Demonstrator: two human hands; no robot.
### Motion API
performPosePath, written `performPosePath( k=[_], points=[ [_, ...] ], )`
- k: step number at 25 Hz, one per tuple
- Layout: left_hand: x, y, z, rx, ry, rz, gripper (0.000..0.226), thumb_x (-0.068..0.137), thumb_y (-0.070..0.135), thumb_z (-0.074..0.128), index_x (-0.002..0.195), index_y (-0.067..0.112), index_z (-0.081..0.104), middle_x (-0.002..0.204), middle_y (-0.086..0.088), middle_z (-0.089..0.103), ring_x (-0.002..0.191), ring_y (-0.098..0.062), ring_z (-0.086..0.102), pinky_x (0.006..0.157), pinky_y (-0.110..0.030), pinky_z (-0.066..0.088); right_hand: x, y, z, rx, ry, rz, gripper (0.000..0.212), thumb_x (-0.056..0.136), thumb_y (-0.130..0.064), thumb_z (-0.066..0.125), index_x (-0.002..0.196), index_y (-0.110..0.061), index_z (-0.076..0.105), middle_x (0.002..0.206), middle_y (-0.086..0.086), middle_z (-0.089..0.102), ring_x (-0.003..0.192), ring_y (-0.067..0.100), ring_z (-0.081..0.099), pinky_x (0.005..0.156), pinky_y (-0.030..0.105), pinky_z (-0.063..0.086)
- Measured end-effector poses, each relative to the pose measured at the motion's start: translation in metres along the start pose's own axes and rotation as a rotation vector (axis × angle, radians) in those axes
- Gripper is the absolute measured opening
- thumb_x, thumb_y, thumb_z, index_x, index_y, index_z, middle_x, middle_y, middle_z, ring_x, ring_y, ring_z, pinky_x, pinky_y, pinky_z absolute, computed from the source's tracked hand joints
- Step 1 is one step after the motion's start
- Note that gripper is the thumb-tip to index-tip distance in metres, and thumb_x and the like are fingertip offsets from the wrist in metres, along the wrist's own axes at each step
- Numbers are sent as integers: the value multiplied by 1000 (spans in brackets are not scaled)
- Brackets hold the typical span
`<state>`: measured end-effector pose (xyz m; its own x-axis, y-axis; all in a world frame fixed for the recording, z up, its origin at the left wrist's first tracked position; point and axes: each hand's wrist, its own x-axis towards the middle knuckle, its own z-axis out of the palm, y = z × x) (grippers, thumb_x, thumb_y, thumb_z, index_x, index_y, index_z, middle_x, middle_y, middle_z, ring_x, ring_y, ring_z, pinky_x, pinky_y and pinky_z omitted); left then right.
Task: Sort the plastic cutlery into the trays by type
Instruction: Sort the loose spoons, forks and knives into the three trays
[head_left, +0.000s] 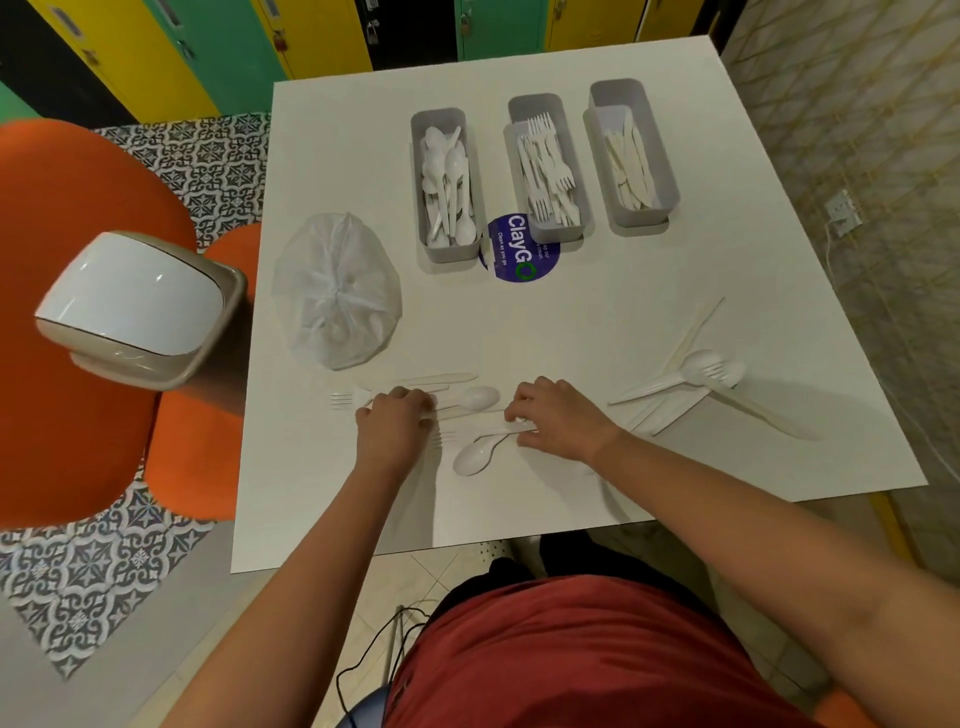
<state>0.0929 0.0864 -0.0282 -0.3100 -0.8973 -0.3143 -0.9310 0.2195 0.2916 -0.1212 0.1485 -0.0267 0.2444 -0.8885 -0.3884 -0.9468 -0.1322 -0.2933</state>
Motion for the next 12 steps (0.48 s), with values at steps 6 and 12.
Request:
performPosePath(
  k=[6,12],
  points=[
    [-2,-3,2,-29,1,23,35,89,18,54,124,21,57,117,-4,59,112,-27,53,95,-37,32,-2,-4,2,147,12,83,31,95,-18,50,125,-13,56,125,5,52,112,23,46,88,29,37],
    [1,-6,0,-168,-36,15,15,89,19,57,101,12,63,102,-7,60,97,-28,57,79,-33,40,-6,-3,-3,228,78,136,17,91,-11,54,107,-10,58,107,6,56,97,24,53,74,28,37]
  ],
)
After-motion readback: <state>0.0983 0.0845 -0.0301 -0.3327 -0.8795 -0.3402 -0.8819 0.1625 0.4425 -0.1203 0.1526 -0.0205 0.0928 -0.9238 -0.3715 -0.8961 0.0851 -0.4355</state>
